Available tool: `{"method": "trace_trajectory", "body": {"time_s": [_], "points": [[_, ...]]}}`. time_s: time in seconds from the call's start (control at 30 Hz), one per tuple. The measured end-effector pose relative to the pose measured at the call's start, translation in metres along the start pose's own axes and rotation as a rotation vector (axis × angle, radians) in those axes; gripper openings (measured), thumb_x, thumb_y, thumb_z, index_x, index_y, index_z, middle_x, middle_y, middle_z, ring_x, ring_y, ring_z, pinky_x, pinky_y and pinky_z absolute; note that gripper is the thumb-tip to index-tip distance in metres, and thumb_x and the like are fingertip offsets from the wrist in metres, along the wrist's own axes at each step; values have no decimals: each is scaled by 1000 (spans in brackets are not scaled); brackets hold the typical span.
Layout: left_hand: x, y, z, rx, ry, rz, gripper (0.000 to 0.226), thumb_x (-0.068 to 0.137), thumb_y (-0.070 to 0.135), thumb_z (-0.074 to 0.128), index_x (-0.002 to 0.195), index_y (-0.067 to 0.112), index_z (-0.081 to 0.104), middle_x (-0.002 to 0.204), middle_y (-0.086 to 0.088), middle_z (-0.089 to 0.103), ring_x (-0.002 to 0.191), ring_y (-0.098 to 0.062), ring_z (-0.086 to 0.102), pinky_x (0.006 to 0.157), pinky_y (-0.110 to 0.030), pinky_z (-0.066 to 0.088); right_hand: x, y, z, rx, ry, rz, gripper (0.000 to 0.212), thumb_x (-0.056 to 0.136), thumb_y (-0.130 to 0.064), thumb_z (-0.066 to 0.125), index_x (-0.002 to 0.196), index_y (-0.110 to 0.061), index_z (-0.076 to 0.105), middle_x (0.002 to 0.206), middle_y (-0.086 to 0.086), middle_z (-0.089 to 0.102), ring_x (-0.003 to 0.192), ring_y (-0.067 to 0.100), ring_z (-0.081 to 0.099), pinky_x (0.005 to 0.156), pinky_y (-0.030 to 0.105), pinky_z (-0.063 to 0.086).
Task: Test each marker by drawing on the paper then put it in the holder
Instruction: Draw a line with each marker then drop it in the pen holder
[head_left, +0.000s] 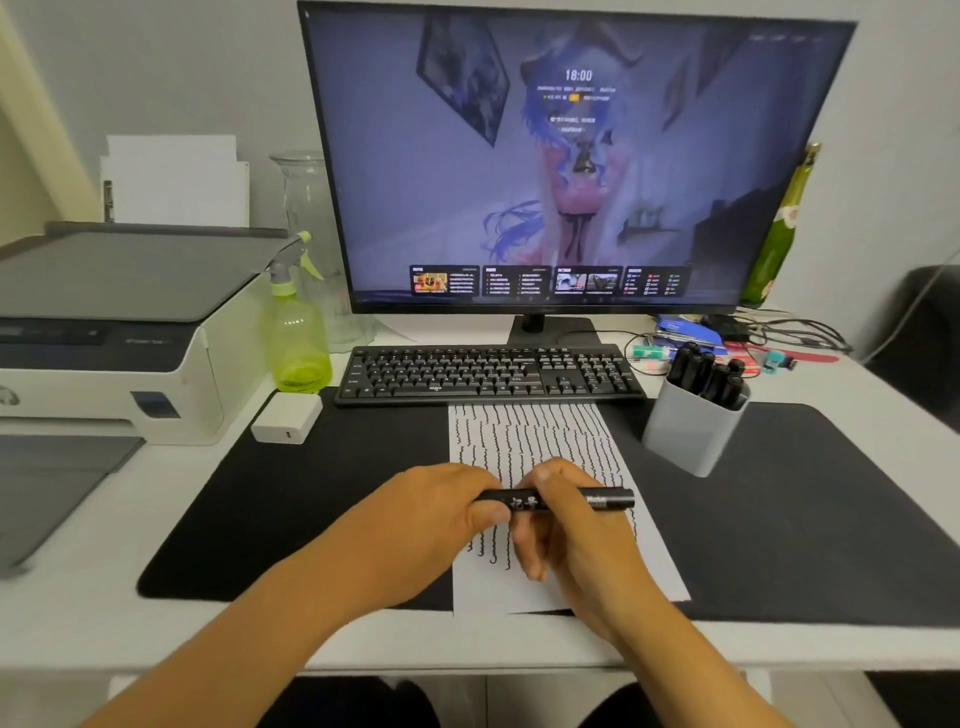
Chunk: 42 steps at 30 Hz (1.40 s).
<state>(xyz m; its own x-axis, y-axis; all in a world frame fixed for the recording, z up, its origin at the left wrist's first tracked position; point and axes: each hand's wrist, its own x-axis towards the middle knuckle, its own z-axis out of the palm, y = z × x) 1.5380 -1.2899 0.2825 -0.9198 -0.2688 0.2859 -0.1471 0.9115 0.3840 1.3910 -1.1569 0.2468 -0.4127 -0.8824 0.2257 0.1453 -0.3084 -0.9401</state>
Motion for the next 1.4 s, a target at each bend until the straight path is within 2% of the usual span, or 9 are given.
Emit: {"method": "trace_trajectory", "body": {"time_s": [0.13, 0.23, 0.3, 0.37, 0.5, 0.6, 0.73, 1.0, 1.4], "points": [[-6, -2, 14, 143, -46, 88, 8, 98, 36, 42, 91, 36, 41, 75, 19, 42, 68, -2, 53, 58, -15, 43, -1, -3, -9, -79, -69, -55, 24, 94, -28, 61, 74, -15, 66, 68, 18, 72, 41, 23, 61, 49, 27, 51], [-24, -43, -31, -84, -28, -111, 28, 97, 9, 45, 83, 26, 62, 72, 17, 52, 61, 2, 53, 60, -12, 43, -3, -42, -66, 107, 274, -141, 22, 82, -21, 60, 60, -21, 62, 49, 6, 62, 33, 17, 53, 41, 18, 45], [-39, -80, -59, -126, 106, -417, 41, 103, 24, 34, 71, 25, 59, 64, 8, 55, 57, -6, 53, 57, -23, 43, -9, -71, -111, 39, 480, -216, 26, 85, -20, 55, 59, -23, 58, 49, 4, 60, 35, 19, 51, 41, 20, 44], [-37, -88, -54, 34, -11, -476, 34, 101, 34, 34, 72, 28, 52, 66, 6, 54, 62, -13, 53, 59, -27, 39, -12, -78, -128, -153, 480, -178, 26, 92, -20, 52, 68, -22, 62, 58, 9, 65, 42, 25, 55, 44, 25, 49], [-3, -58, -4, 167, -98, -391, 22, 97, 42, 40, 101, 28, 57, 84, 14, 58, 80, -9, 58, 70, -25, 44, -5, -56, -95, -445, 316, -56, 15, 97, -27, 60, 94, -19, 72, 77, 10, 73, 62, 25, 70, 48, 28, 56], [11, -62, 24, 234, 14, -316, 37, 93, 51, 43, 119, 29, 57, 111, 11, 59, 102, -9, 56, 82, -22, 39, -2, -32, -68, -584, 205, 12, 10, 93, -23, 63, 89, -18, 71, 73, -4, 72, 61, 13, 68, 49, 23, 54], [11, -67, 48, 229, 55, -156, 44, 89, 58, 41, 117, 30, 60, 113, 12, 58, 100, -3, 49, 80, -17, 36, -3, 1, -49, -655, 217, 66, 23, 95, -12, 61, 72, -16, 62, 60, -18, 65, 54, -4, 58, 52, 11, 44], [11, -74, 54, 189, 90, -161, 58, 82, 67, 36, 114, 29, 65, 111, 13, 59, 98, -1, 44, 80, -20, 36, -10, 12, -47, -688, 258, 107, 21, 91, -15, 62, 72, -20, 66, 65, -1, 68, 58, 21, 63, 55, 33, 57], [12, -73, 54, 198, 84, -184, 64, 80, 70, 33, 117, 28, 65, 113, 12, 59, 101, -5, 46, 82, -21, 37, -11, 7, -40, -673, 255, 134, 36, 91, -8, 60, 60, -26, 61, 56, -7, 62, 51, 11, 52, 50, 24, 45]]}}
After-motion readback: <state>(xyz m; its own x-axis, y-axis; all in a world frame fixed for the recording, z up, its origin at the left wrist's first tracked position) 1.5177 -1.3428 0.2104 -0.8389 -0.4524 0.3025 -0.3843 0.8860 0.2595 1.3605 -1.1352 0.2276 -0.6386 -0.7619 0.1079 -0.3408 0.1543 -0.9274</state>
